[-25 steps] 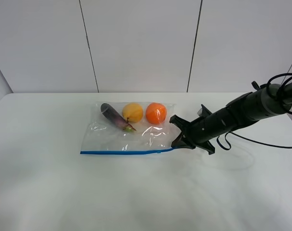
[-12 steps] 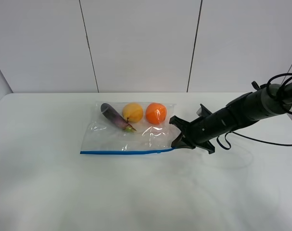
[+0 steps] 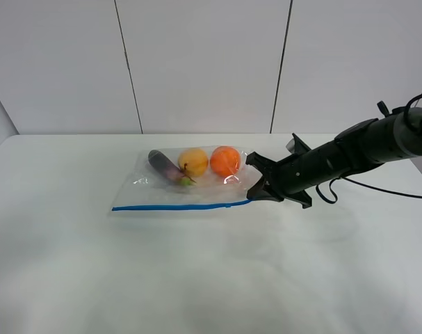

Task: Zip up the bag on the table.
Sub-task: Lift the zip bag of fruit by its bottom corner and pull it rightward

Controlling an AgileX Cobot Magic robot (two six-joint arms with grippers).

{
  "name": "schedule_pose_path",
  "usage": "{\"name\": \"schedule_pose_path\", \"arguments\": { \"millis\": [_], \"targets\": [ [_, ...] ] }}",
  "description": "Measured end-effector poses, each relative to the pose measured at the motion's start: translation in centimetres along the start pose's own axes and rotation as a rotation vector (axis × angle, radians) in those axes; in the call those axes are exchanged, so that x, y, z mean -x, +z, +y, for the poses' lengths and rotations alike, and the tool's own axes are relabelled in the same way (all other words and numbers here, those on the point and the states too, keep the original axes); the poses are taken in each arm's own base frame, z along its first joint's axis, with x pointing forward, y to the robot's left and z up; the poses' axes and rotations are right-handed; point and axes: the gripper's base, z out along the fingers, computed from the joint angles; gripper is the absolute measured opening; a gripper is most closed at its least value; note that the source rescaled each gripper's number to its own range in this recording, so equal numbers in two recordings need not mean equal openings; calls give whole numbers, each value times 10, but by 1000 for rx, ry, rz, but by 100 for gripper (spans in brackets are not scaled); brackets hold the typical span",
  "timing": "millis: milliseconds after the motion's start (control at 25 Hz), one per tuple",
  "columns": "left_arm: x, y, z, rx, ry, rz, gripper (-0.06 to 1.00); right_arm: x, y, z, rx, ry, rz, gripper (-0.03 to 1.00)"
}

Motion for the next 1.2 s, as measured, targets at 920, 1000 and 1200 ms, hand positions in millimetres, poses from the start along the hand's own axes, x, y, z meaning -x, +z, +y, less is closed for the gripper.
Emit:
{"name": "schedule_pose_path", "arguments": {
  "millis": [920, 1000, 1200],
  "targets": [
    [0, 0, 0, 0, 0, 0, 100, 3, -32, 28, 85, -78, -68, 0],
    [0, 0, 0, 0, 0, 0, 100, 4, -35, 31, 94, -81, -79, 0],
    [0, 0, 0, 0, 0, 0, 100, 4, -41, 36, 109, -95, -96, 0]
  ]
}}
